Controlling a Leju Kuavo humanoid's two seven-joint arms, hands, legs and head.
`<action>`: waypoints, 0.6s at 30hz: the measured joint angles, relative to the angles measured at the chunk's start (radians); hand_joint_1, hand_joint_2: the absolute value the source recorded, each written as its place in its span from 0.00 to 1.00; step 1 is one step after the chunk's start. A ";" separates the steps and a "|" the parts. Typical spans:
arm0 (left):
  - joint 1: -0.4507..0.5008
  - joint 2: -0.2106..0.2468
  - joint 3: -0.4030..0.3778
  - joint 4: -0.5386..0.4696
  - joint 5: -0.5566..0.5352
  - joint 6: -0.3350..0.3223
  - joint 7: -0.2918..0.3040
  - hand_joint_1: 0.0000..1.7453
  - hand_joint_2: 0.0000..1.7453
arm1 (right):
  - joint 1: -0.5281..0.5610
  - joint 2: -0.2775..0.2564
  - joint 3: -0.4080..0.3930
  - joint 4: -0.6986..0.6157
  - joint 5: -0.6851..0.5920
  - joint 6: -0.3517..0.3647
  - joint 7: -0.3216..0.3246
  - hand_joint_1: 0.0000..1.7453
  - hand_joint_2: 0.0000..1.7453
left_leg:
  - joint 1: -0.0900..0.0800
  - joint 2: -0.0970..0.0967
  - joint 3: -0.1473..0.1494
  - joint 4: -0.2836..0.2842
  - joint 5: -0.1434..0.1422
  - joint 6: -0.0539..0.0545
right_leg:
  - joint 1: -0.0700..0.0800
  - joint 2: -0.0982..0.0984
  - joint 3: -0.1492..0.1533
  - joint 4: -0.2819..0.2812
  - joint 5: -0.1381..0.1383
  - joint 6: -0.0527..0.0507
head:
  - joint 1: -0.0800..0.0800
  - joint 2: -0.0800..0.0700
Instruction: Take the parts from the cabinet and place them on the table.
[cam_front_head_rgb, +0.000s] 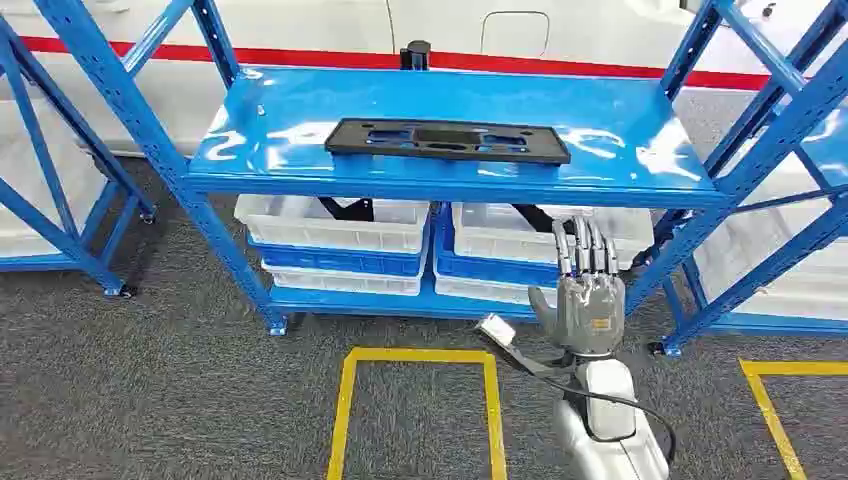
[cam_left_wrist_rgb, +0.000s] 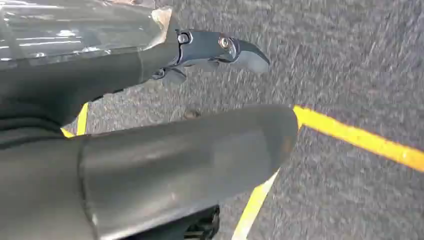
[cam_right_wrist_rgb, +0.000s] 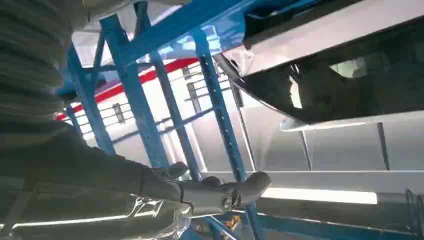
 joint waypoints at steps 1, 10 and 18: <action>0.000 0.000 0.000 0.000 -0.001 0.000 0.001 0.00 0.00 | 0.002 -0.003 0.000 -0.002 0.000 0.000 0.001 0.00 1.00 | 0.000 0.000 0.000 0.000 -0.001 0.001 | 0.000 0.000 -0.046 0.087 -0.032 -0.003 | 0.000 0.000; 0.002 0.003 0.000 0.008 -0.004 0.008 0.004 0.00 0.00 | 0.015 -0.017 0.002 -0.011 0.000 0.007 0.013 0.00 1.00 | 0.003 -0.010 0.014 0.011 -0.031 -0.040 | -0.005 0.003 0.016 -0.090 0.075 0.008 | -0.002 0.000; 0.004 0.003 0.000 0.010 -0.004 0.011 0.005 0.00 0.00 | 0.016 -0.018 0.006 -0.016 0.003 0.013 0.016 0.00 1.00 | 0.015 0.019 -0.161 0.333 -0.163 -0.071 | -0.006 -0.003 0.036 -0.091 0.055 -0.042 | -0.003 0.000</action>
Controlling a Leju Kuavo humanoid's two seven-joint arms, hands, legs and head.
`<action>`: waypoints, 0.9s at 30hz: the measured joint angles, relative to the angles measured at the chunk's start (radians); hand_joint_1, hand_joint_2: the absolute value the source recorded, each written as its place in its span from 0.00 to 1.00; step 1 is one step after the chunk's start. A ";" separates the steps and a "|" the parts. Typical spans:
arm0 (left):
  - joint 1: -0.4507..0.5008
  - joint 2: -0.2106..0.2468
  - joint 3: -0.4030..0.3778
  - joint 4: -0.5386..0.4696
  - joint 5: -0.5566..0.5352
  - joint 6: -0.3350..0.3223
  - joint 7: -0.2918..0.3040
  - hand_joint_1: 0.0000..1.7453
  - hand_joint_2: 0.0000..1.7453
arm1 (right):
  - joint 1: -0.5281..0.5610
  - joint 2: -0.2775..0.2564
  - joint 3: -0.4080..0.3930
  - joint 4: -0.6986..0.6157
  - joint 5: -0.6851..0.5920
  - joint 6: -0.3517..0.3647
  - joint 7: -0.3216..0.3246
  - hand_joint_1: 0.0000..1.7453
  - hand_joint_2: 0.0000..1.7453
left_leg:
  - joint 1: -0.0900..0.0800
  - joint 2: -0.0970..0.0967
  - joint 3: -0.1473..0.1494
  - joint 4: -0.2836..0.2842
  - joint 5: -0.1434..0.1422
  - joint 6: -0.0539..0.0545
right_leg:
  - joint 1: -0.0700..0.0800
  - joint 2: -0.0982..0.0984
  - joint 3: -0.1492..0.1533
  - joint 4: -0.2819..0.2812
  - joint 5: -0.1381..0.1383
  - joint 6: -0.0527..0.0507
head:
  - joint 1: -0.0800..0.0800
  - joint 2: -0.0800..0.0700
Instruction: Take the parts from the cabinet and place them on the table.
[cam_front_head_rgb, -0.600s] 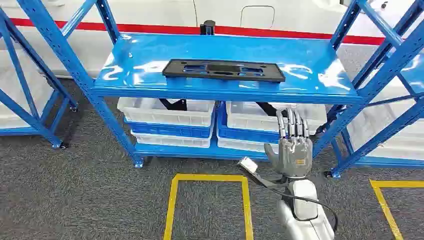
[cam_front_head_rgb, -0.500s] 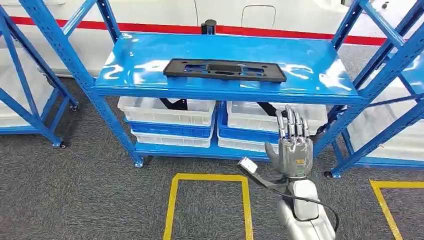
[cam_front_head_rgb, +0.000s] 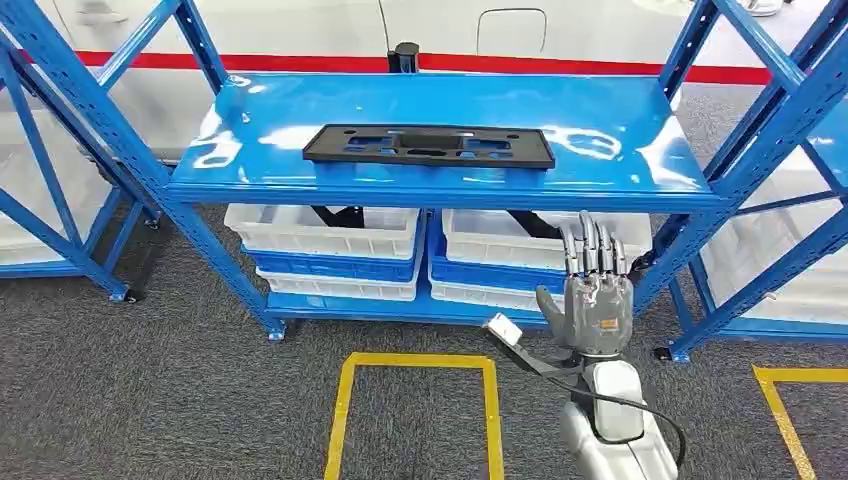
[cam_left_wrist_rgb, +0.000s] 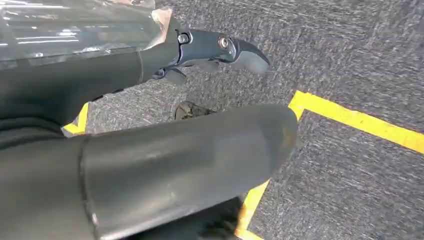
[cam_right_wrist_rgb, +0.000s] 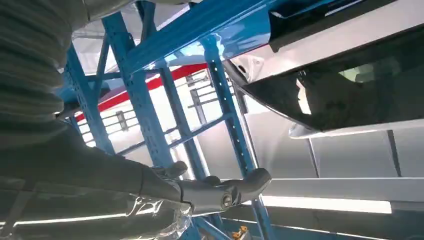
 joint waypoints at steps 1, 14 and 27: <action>0.001 0.000 0.000 0.001 0.000 0.000 0.000 0.00 0.00 | 0.001 0.000 0.001 0.000 0.000 0.000 0.000 0.00 1.00 | 0.000 0.000 -0.017 0.011 0.014 0.000 | 0.001 0.000 0.003 0.000 -0.002 -0.002 | 0.000 0.000; 0.000 0.007 0.001 0.005 0.000 0.000 0.005 0.00 0.00 | -0.003 -0.005 0.019 -0.007 0.000 0.005 0.022 0.00 1.00 | -0.007 0.001 0.143 -0.326 0.165 0.057 | 0.014 -0.001 -0.099 0.226 -0.115 0.025 | 0.003 0.000; 0.005 0.013 0.003 0.006 0.000 -0.013 0.006 0.00 0.00 | 0.003 -0.023 0.024 -0.008 -0.003 -0.002 0.134 0.00 1.00 | -0.010 -0.007 0.166 -0.273 0.081 0.014 | 0.000 0.002 -0.034 0.005 0.027 0.006 | 0.001 0.000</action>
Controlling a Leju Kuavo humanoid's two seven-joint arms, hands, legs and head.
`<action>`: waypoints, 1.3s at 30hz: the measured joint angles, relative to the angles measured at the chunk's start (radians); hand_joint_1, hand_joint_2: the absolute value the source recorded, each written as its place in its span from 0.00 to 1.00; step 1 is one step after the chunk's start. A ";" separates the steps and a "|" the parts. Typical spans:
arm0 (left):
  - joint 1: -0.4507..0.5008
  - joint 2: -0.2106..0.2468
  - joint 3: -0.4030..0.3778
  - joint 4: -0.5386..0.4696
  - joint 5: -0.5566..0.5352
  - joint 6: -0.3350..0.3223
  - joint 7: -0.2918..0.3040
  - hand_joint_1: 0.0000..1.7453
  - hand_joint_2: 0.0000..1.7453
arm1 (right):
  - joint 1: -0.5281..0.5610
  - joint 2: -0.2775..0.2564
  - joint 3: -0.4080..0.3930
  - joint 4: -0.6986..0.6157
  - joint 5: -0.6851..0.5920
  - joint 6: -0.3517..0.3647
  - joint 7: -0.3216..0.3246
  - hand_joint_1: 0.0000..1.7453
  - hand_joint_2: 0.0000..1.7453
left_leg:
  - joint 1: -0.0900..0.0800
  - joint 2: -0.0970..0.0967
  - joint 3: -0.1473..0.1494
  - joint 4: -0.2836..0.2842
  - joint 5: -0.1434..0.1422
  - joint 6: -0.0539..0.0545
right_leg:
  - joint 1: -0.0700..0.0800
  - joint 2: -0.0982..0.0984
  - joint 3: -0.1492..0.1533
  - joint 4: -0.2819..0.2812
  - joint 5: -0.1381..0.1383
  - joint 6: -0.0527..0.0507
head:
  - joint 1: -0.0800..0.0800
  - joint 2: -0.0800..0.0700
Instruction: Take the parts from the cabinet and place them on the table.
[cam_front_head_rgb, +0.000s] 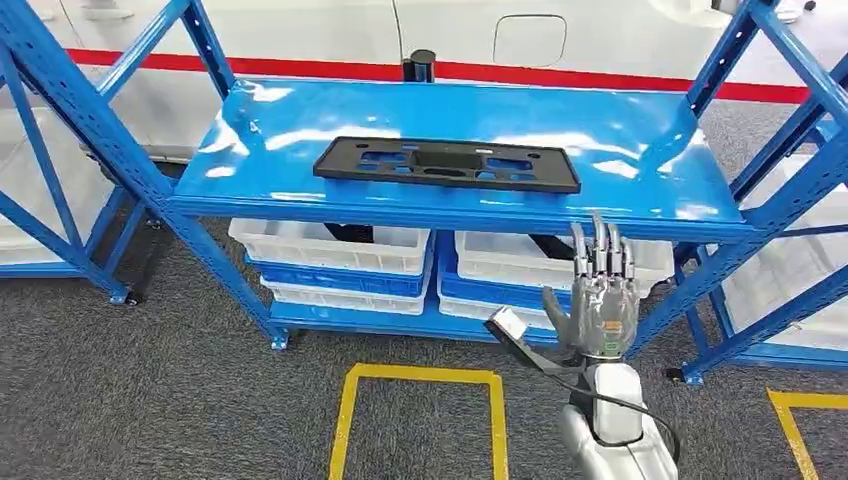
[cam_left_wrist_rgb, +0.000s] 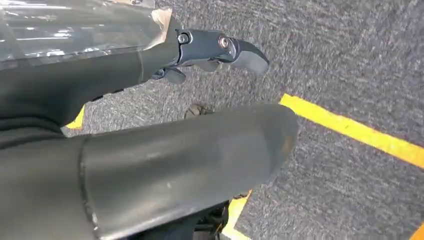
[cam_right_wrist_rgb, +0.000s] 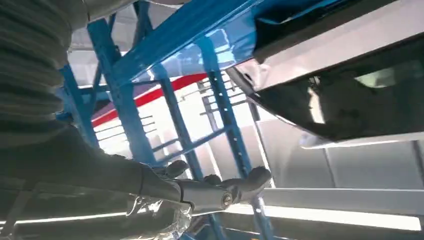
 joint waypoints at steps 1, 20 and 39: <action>0.000 0.000 0.000 0.000 -0.001 -0.002 0.000 0.00 0.00 | -0.001 -0.004 0.003 -0.002 0.000 0.004 0.027 0.00 1.00 | 0.002 0.002 -0.035 0.071 -0.034 -0.005 | 0.000 -0.001 0.004 0.000 -0.003 -0.005 | 0.000 0.000; 0.011 0.006 0.002 0.000 -0.009 0.002 0.002 0.00 0.00 | -0.015 -0.026 0.011 0.009 0.003 0.053 0.167 0.00 1.00 | -0.002 0.007 -0.022 -0.051 0.080 0.047 | 0.014 0.000 -0.146 0.315 -0.137 0.027 | 0.003 0.000; 0.012 0.012 0.001 0.000 -0.026 0.001 0.011 0.00 0.00 | -0.016 -0.044 0.003 0.012 0.003 0.061 0.185 0.00 1.00 | 0.009 0.012 -0.065 -0.016 0.112 -0.002 | 0.005 0.003 0.059 -0.008 -0.041 -0.005 | 0.001 0.000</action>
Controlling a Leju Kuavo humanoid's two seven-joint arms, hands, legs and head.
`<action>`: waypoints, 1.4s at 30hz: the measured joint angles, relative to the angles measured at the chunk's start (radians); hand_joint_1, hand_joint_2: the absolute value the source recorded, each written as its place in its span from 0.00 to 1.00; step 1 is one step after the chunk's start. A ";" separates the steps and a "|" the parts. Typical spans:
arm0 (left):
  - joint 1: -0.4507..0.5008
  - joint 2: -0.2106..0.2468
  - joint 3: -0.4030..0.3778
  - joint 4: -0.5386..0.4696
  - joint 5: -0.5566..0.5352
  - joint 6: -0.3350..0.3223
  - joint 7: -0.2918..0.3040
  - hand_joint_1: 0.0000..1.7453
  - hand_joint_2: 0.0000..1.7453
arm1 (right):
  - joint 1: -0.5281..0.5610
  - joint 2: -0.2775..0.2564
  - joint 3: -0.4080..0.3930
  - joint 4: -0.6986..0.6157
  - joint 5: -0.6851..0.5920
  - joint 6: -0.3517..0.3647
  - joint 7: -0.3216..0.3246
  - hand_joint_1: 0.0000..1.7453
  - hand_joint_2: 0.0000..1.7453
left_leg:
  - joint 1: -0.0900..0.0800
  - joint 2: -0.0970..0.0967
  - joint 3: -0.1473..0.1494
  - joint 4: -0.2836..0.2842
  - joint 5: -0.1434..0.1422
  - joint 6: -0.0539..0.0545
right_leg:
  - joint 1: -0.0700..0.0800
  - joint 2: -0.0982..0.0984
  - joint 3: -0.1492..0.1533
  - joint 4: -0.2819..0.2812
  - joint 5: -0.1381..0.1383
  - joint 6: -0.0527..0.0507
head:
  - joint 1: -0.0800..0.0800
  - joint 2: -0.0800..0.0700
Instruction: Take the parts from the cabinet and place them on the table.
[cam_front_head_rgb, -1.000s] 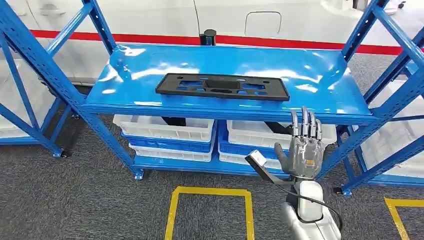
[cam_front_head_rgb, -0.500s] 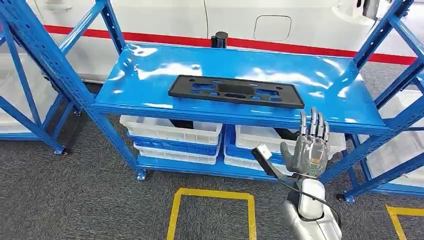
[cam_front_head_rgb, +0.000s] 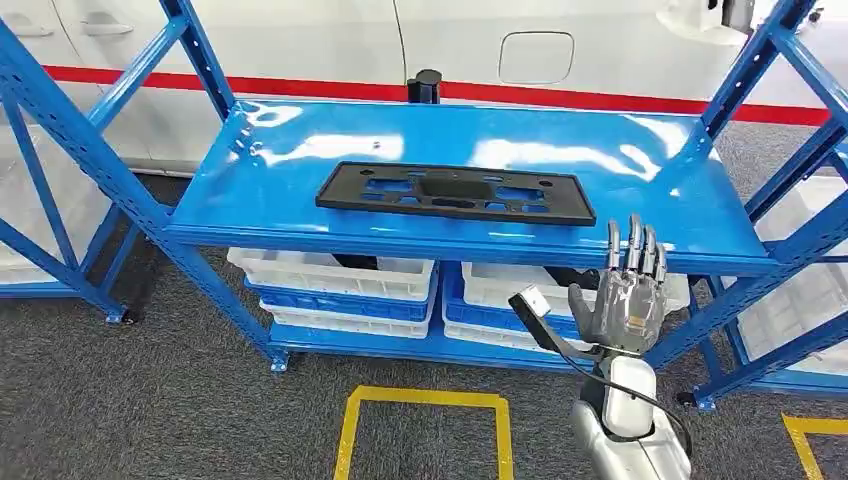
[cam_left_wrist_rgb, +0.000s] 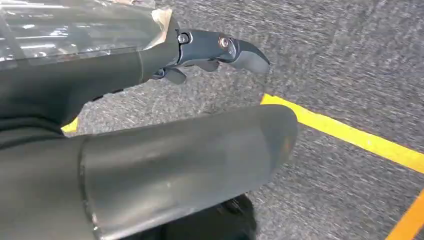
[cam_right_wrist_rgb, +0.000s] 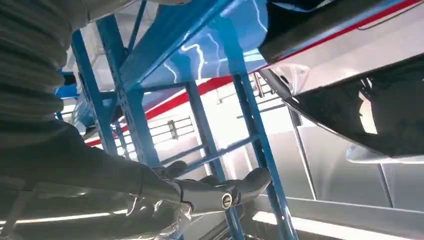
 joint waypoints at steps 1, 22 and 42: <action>-0.001 0.000 0.000 0.000 0.000 0.000 0.000 0.00 0.00 | -0.001 -0.001 0.000 0.000 0.000 0.000 0.000 0.00 1.00 | -0.006 0.000 0.013 -0.014 -0.021 0.002 | 0.012 0.000 -0.001 0.002 -0.005 0.008 | 0.001 0.000; -0.001 0.004 0.001 0.000 -0.005 0.009 0.000 0.00 0.00 | -0.020 -0.012 0.036 0.032 0.000 0.021 -0.024 0.00 1.00 | -0.012 -0.011 0.070 0.001 -0.097 0.007 | -0.001 -0.002 -0.041 0.000 0.036 -0.002 | 0.001 0.000; 0.005 0.002 0.021 0.000 -0.002 0.019 -0.022 0.00 0.00 | -0.067 0.037 0.033 0.174 -0.002 0.021 -0.140 0.00 1.00 | -0.006 -0.004 0.042 -0.037 -0.027 0.048 | 0.011 -0.001 -0.198 0.321 -0.100 0.026 | 0.001 0.000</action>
